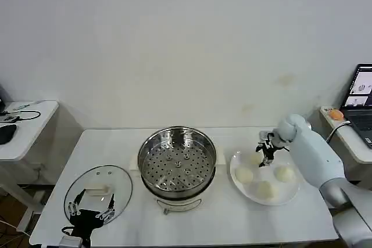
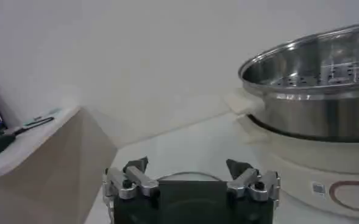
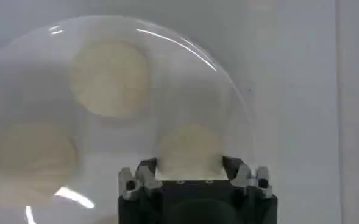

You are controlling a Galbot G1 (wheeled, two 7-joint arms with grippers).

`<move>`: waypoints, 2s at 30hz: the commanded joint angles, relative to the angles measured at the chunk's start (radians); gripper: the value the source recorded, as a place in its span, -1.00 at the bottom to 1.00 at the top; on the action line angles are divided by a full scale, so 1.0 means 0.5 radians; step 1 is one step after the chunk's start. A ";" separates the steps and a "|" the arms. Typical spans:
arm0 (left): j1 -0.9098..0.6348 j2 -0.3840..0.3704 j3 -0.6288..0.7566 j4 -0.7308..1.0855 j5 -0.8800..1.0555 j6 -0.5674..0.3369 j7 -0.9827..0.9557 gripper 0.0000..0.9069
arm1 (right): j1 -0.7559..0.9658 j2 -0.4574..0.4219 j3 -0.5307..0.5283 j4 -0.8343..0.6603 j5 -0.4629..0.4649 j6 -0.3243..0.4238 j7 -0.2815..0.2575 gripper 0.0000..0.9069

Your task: Take steamed baozi put them in steamer then cover it.

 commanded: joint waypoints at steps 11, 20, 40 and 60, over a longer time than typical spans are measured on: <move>-0.023 0.000 0.023 0.019 0.001 -0.002 -0.014 1.00 | 0.112 -0.226 -0.113 0.254 0.281 -0.094 -0.054 0.42; -0.035 0.009 0.020 -0.010 0.008 0.009 -0.028 1.00 | 0.699 -0.208 -0.511 0.526 0.833 -0.236 -0.184 0.42; 0.021 -0.018 -0.012 -0.064 0.007 0.012 -0.053 1.00 | 1.047 0.501 -0.908 0.568 1.039 0.787 -0.377 0.42; 0.044 -0.076 -0.004 -0.047 0.058 0.009 -0.069 1.00 | 0.940 0.489 -1.284 1.025 0.180 1.251 -0.143 0.42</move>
